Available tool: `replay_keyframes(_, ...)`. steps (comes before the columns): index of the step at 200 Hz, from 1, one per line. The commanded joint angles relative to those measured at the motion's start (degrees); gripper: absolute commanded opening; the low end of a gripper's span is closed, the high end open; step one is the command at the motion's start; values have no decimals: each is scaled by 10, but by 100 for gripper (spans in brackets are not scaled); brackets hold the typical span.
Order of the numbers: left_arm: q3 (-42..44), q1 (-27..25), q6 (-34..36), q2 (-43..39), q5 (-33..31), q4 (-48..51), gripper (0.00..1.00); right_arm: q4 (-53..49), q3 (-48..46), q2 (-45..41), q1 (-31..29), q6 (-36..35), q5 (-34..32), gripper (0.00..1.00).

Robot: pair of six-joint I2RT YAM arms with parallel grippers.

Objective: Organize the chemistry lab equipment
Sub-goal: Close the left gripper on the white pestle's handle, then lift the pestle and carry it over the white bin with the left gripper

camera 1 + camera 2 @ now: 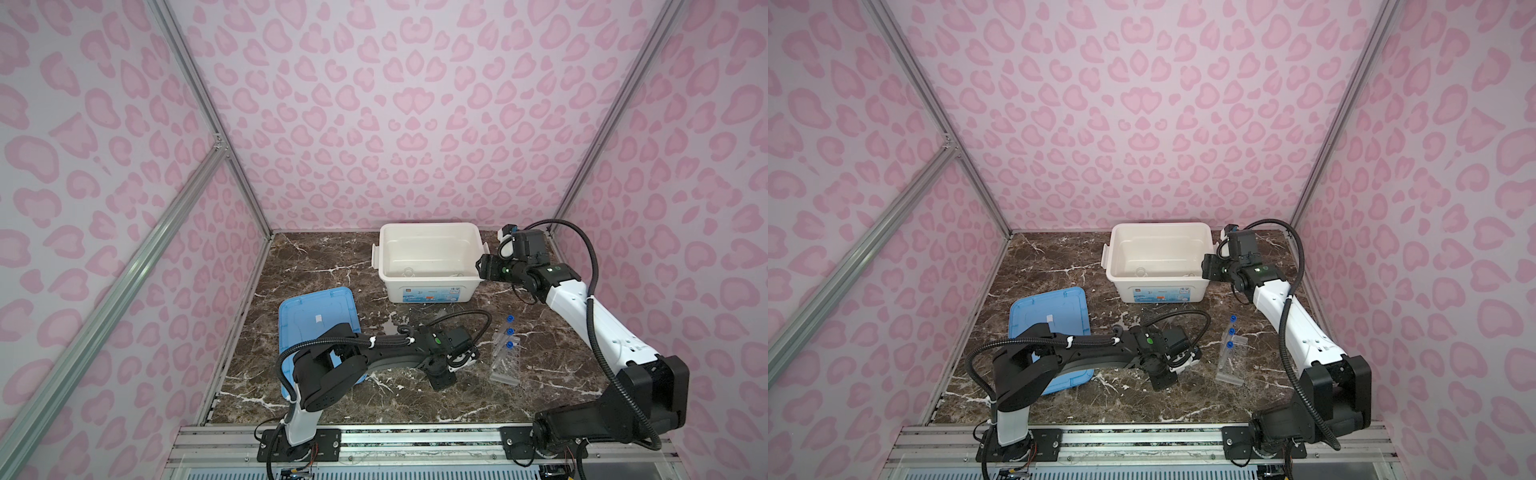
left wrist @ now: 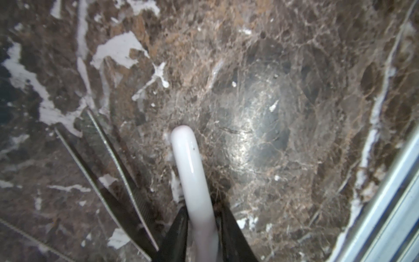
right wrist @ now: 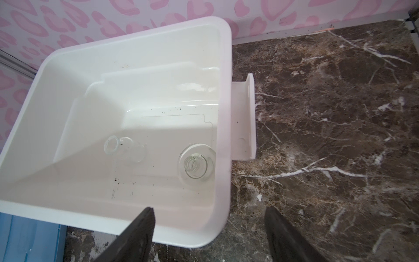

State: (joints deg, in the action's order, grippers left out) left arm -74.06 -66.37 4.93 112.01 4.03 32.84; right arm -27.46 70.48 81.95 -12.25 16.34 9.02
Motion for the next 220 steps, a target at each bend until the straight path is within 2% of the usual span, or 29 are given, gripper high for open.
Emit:
replay_keyframes(1, -3, 1, 2, 8, 1, 9, 24, 12, -5, -2, 0, 4, -2, 78)
replay_keyframes(50, -6, 3, -4, 7, 9, 7, 16, 13, -8, -4, 2, 4, -3, 78)
replay_keyframes(129, -27, 17, -43, -31, 49, -9, 13, 26, -22, -14, 6, 6, -1, 78)
replay_keyframes(220, -69, 76, -69, -128, 51, -20, 9, 56, -46, -30, 8, 12, 12, 78)
